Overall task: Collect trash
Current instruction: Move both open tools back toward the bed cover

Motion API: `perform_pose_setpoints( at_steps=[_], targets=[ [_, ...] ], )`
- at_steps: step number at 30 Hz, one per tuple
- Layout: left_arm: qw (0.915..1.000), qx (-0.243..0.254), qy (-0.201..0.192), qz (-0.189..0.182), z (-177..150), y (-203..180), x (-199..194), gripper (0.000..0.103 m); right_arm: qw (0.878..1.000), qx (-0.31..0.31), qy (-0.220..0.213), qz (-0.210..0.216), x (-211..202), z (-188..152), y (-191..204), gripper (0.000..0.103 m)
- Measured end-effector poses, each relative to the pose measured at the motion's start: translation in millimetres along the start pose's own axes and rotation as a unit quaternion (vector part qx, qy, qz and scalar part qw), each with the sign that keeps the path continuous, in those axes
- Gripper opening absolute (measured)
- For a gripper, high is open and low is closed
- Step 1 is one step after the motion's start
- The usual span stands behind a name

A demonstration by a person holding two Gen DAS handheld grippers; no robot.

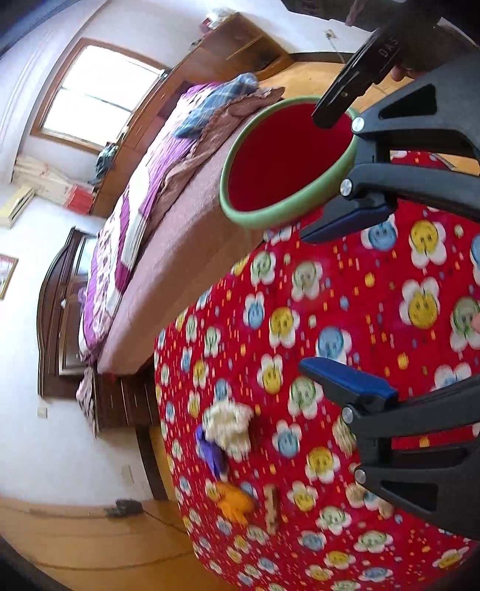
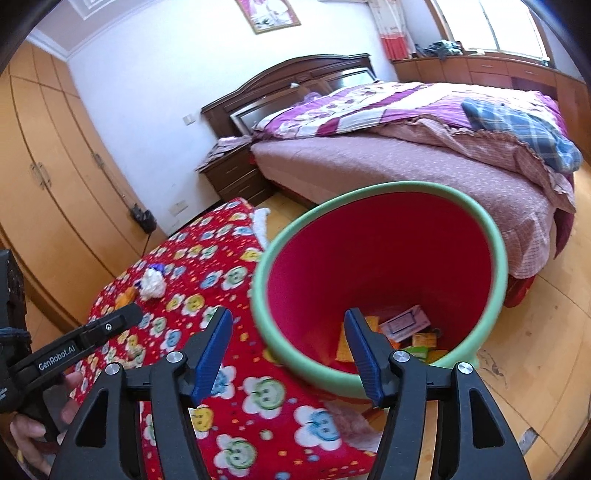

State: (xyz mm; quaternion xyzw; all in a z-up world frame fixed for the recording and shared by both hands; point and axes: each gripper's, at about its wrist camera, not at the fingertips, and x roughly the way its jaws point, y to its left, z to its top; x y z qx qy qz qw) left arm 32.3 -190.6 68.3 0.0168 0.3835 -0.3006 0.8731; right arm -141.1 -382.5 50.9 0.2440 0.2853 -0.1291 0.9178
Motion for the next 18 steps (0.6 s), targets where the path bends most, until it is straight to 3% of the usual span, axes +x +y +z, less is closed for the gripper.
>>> perform_pose_setpoints(
  at_steps=[18],
  targets=[
    [0.9898,-0.085,-0.012,0.114,1,122,-22,0.083,0.998,-0.042,0.026,0.035,22,-12,60,0.069]
  ],
)
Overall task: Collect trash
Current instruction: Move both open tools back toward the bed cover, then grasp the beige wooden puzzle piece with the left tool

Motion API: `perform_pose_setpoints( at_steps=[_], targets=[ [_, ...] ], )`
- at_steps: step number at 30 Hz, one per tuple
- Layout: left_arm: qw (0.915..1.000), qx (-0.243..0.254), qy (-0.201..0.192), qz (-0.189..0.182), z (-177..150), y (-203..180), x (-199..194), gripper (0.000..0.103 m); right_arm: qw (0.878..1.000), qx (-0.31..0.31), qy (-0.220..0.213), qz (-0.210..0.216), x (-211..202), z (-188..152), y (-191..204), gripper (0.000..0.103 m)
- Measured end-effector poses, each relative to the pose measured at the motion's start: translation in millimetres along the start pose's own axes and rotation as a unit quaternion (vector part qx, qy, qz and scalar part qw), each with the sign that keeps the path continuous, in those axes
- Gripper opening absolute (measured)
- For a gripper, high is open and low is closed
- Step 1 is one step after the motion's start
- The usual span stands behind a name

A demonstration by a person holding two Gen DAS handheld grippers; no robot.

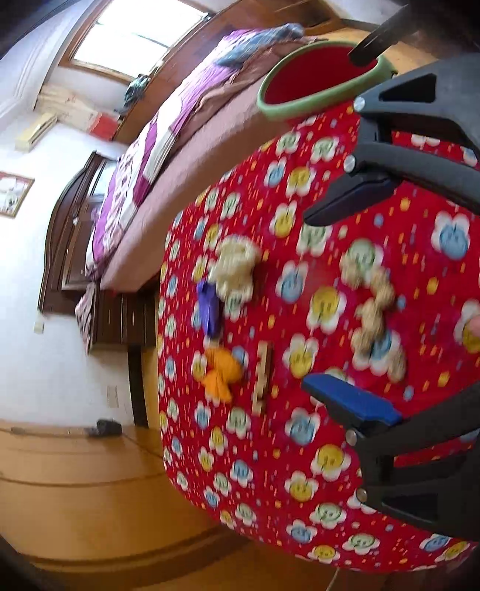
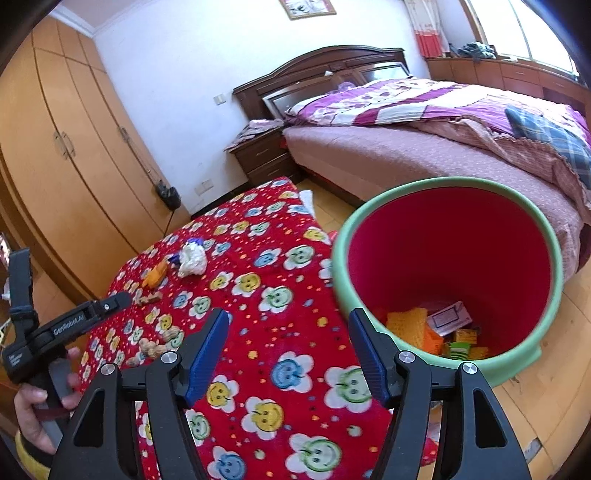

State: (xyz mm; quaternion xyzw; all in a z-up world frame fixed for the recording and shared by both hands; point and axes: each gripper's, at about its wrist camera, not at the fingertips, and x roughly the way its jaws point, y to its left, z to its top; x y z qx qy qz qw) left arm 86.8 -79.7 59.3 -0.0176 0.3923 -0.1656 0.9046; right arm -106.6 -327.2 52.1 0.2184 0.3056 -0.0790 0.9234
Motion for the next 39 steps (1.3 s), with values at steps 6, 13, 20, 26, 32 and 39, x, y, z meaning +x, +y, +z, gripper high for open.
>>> perform_pose_setpoints(
  at_steps=[6,13,20,26,32,39],
  targets=[
    [0.9993,-0.007,0.002,0.038,11,34,16,0.092,1.000,-0.009,0.013,-0.002,21,4,13,0.070],
    [0.9983,0.002,0.006,0.058,17,65,35,0.096,0.999,-0.024,0.031,0.003,47,12,32,0.071],
    [0.9983,-0.018,0.039,0.039,17,81,67,0.096,0.998,-0.032,0.052,0.007,72,14,44,0.071],
    [0.9968,0.011,0.054,0.059,21,74,91,0.096,0.997,-0.026,0.066,0.005,85,14,42,0.071],
    [0.9966,0.025,0.064,0.046,24,61,109,0.096,0.997,-0.019,0.080,0.002,95,13,36,0.071],
    [0.9953,0.027,0.065,0.066,30,54,121,0.092,0.996,-0.018,0.090,0.000,103,14,33,0.071]
  ],
)
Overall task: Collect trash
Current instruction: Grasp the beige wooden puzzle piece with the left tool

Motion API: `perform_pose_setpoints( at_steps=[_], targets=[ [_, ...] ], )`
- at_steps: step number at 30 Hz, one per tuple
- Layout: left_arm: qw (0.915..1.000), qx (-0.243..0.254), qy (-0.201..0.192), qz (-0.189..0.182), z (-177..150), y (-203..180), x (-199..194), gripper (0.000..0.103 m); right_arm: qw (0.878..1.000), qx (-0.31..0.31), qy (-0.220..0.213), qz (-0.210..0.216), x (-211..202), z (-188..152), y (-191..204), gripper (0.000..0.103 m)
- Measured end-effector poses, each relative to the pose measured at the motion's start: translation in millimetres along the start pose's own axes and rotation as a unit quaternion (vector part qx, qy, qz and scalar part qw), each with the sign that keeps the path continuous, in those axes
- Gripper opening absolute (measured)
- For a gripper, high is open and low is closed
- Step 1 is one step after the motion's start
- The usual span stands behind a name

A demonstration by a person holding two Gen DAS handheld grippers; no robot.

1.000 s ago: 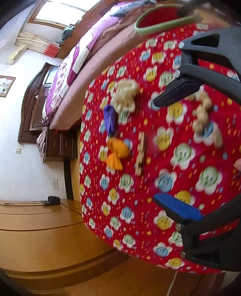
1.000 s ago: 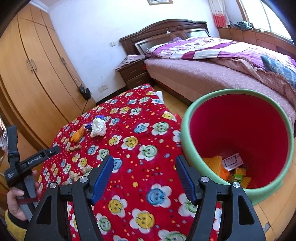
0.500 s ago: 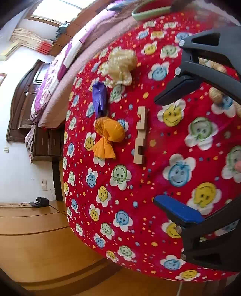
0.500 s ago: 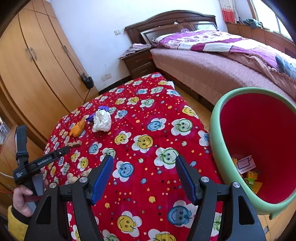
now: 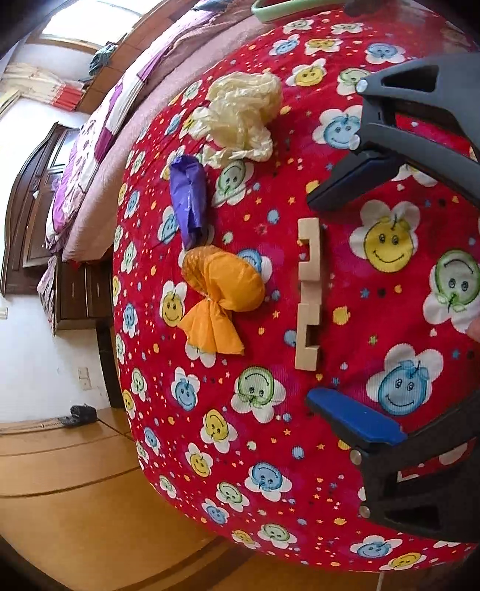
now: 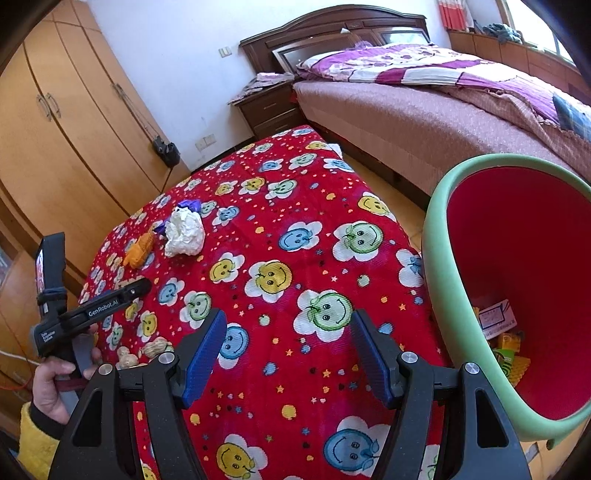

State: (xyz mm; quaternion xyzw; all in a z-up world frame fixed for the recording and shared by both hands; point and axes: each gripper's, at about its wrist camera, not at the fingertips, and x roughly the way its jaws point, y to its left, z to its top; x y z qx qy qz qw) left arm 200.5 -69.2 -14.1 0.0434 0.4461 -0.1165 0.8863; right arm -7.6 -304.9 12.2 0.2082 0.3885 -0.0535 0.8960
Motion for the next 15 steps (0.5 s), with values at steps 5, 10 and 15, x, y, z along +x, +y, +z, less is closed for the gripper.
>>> perform_pose_setpoints(
  at_steps=[5,10,15],
  targets=[
    [0.9999,0.004,-0.013,0.001,-2,1,-3,0.077,1.000,-0.007,0.008,-0.001,8,4,6,0.071],
    [0.9998,0.002,-0.019,-0.004,0,4,-6,0.077,1.000,-0.026,0.009,-0.002,12,11,21,0.071],
    [0.9993,-0.021,-0.029,0.016,11,23,-7,0.077,0.998,-0.055,-0.001,-0.002,20,25,43,0.071]
  ],
)
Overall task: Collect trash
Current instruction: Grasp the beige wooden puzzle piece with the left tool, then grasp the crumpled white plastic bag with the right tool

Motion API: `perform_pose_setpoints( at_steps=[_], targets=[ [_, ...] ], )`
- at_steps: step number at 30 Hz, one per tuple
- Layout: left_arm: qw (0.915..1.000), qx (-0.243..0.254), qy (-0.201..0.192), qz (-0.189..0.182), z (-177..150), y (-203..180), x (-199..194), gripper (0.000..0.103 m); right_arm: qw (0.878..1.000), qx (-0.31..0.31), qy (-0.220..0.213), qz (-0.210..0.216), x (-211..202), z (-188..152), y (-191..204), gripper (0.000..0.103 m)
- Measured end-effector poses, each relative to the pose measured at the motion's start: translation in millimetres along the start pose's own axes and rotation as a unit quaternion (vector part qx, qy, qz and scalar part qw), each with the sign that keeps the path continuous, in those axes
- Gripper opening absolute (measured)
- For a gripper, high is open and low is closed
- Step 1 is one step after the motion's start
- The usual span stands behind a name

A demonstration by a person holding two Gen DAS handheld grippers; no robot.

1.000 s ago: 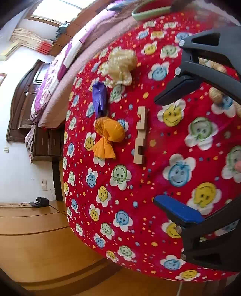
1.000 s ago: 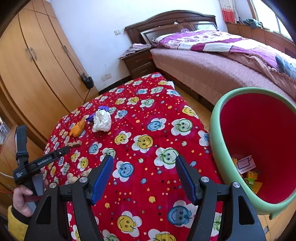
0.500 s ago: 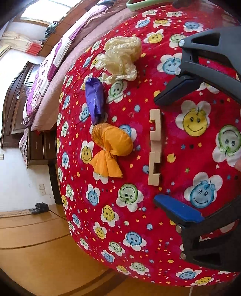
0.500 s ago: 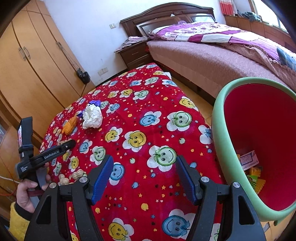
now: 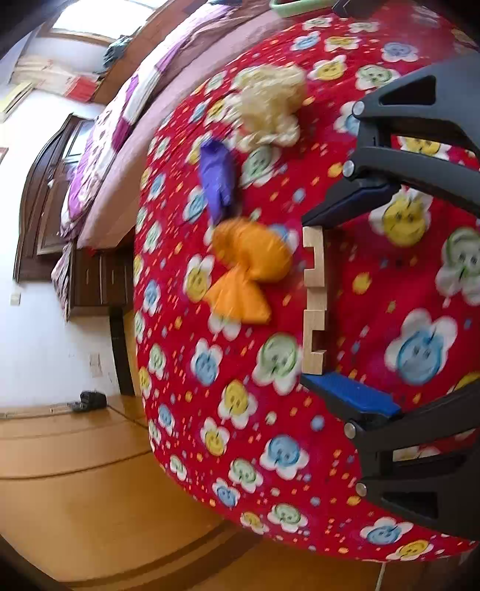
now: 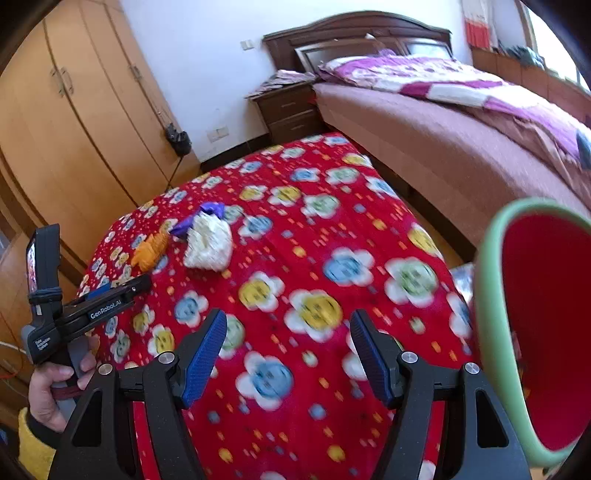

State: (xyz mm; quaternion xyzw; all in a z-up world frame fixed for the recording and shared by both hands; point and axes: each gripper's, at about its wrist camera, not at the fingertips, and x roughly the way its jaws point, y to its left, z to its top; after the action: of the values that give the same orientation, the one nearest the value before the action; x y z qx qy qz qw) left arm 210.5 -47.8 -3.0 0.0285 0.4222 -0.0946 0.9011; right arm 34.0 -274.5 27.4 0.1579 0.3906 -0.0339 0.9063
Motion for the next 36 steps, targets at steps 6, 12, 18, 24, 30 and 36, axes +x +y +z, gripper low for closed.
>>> perform_pose_setpoints(
  at_steps=[6,12,18,24,30,36],
  targets=[
    [0.9990,-0.040,-0.015,0.015,13,30,2,0.077,1.000,-0.021,-0.007,0.013,22,22,26,0.071],
    [0.9978,-0.060,-0.026,0.008,14,46,6,0.077,0.999,-0.031,-0.003,0.023,57,34,47,0.071],
    [0.9984,-0.049,-0.027,-0.007,11,42,6,0.077,0.999,-0.026,0.011,0.022,82,32,54,0.052],
    [0.9983,-0.050,-0.023,-0.020,7,39,4,0.077,0.999,-0.040,0.021,0.023,88,26,58,0.028],
    [0.9983,-0.047,-0.027,-0.020,6,35,-2,0.077,0.999,-0.040,0.008,0.030,75,23,56,0.021],
    [0.9980,-0.039,-0.044,-0.026,6,25,-24,0.077,0.998,-0.041,-0.024,0.039,39,16,52,0.021]
  ],
)
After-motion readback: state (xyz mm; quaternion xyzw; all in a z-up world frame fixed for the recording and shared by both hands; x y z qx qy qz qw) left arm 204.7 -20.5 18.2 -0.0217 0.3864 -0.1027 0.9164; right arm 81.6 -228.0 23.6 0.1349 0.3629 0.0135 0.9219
